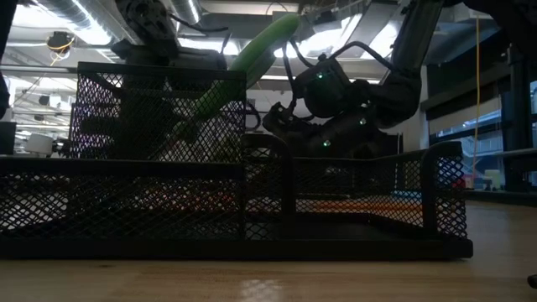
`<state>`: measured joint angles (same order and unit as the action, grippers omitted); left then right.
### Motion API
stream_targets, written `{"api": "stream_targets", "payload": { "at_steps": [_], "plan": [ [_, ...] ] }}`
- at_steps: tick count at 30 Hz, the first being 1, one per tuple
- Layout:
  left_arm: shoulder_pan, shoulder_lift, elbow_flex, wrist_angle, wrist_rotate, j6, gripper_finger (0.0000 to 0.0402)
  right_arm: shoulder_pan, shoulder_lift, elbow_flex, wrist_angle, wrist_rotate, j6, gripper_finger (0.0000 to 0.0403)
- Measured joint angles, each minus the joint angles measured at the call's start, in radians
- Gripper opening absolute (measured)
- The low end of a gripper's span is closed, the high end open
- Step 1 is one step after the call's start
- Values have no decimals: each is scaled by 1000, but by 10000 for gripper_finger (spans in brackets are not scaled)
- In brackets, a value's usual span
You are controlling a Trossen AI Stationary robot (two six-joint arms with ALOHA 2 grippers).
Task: Pick and place office supplies into organizer
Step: Put the left orange pencil into the black desk organizer
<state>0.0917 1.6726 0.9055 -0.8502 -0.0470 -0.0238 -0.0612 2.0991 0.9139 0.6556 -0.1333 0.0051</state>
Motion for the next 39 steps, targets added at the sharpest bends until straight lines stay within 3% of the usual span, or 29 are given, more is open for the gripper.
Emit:
{"api": "stream_targets", "payload": {
  "at_steps": [9, 14, 20, 26, 29, 39],
  "plan": [
    [0, -2, 100, -193, -78, 8, 16, 0, -212, 1, -309, 101, 9, 224],
    [-13, -3, 187, -373, -165, 27, 16, 0, -369, 1, -624, 183, 93, 242],
    [-86, -4, 337, -527, -313, 93, 16, 0, -503, 1, -956, 272, 311, 244],
    [-200, -5, 491, -638, -467, 157, 16, 32, -542, 1, -1076, 273, 503, 245],
    [-258, -6, 552, -725, -468, 126, 16, 63, -541, 1, -1097, 274, 566, 245],
    [-481, -49, 597, -721, -421, 80, 16, 125, -541, 1, -1093, 301, 667, 245]
  ]
}}
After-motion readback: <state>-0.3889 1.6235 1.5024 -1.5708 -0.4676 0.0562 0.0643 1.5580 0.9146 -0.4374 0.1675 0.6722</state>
